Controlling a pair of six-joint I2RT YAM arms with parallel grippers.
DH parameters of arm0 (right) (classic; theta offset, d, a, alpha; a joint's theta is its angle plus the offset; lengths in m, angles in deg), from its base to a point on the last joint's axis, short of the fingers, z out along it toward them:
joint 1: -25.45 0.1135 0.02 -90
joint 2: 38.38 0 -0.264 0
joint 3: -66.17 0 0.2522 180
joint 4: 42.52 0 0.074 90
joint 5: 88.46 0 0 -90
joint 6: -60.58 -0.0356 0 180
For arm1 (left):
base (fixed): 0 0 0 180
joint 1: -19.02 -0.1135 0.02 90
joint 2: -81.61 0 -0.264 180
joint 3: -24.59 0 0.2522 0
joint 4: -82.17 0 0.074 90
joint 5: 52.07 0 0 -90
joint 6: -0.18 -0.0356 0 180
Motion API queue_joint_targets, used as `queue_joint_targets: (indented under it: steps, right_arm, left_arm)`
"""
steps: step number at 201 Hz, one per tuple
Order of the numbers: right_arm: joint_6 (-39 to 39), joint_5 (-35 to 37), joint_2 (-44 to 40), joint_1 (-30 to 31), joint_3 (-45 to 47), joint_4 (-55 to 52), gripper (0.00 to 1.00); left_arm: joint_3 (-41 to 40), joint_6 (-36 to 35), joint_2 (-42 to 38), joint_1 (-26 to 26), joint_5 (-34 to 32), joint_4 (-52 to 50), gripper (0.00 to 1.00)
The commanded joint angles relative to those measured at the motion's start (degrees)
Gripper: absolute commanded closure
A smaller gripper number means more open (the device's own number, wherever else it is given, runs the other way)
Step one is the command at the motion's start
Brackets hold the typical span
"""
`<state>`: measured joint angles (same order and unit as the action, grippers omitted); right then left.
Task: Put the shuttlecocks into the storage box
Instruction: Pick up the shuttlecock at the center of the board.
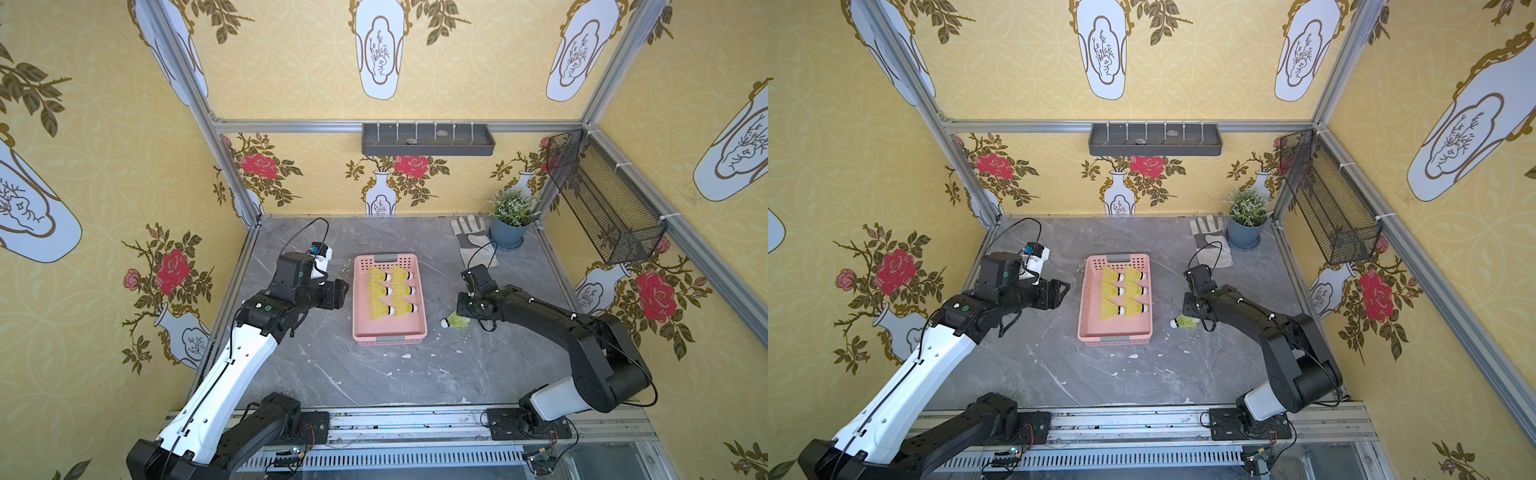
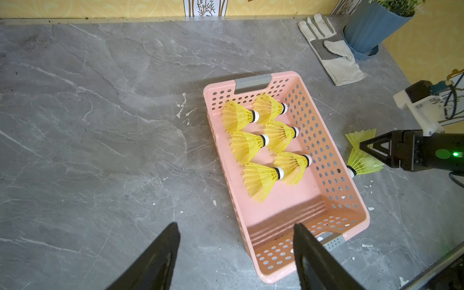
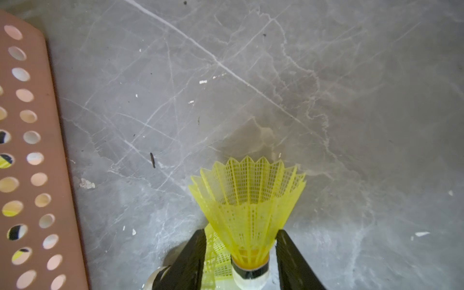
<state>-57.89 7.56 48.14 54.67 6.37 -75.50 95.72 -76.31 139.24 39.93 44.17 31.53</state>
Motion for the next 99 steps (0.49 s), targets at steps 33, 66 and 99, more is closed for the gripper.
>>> queue_joint_targets:
  steps: [33,66,99]
  right_arm:
    - [-2.5,0.5,1.9,0.1,0.4,0.2,0.56]
    - [-3.0,0.4,1.7,0.4,1.2,-0.5,0.5]
    - [-3.6,-0.1,1.6,0.3,2.3,-0.1,0.54]
  left_arm:
    - [-0.5,-0.6,0.0,-0.1,0.3,0.0,0.27]
    - [-0.6,-0.6,0.0,-0.1,0.2,-0.1,0.27]
    - [-0.6,-0.6,0.1,-0.1,0.3,-0.1,0.27]
